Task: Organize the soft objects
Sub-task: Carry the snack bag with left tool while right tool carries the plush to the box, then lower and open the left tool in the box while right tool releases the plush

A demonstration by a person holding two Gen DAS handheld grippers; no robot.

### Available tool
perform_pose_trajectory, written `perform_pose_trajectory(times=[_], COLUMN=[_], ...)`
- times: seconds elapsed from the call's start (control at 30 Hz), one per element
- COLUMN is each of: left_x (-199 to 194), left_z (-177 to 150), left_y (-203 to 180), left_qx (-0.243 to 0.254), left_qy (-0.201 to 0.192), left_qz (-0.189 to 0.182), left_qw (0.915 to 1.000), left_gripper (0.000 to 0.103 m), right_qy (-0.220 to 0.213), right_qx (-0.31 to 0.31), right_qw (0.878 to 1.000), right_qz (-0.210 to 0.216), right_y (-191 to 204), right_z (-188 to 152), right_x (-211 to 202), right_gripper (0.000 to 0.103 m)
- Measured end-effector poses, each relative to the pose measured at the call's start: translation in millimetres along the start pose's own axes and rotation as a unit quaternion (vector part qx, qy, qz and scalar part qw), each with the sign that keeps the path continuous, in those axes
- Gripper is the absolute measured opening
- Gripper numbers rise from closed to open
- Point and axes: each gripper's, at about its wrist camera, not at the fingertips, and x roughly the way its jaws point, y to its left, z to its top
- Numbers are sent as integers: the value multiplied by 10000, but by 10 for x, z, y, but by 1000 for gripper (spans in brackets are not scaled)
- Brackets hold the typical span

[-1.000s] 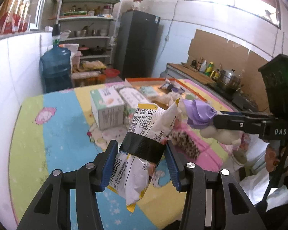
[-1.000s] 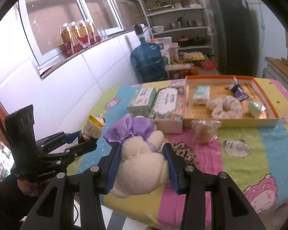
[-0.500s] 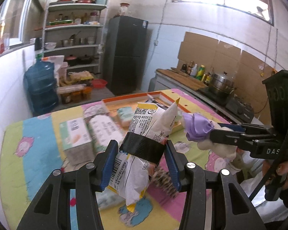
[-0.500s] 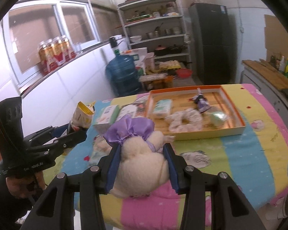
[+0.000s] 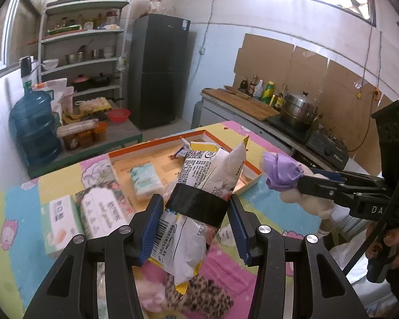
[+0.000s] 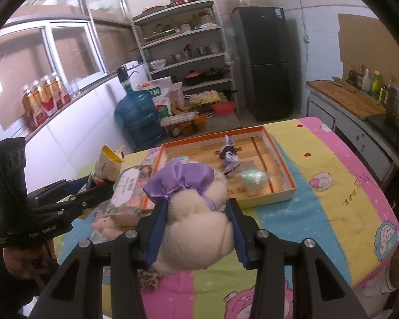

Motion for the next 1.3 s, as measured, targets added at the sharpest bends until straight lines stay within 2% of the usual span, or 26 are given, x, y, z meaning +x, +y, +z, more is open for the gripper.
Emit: perform_pose_trajectory(times=[0.3,0.67,1.3], left_x=[440,1110,2127], left_z=[305,648,815], left_y=[11,94,311], left_qx=[29,-305,-862], left_qy=[117,361,1052], left_qz=[12,348,790], left_qw=[9999,9983,9876], left_gripper=[51,51,51], right_qy=[34,205,578], right_qx=[71,-48,-9], right_qw=[10000,9997,9978], right_qz=[10,78,329], right_y=[-318,-706,-1248], right_z=[292,718,1063], right_x=[344,898,1885], right_gripper=[46,46,46])
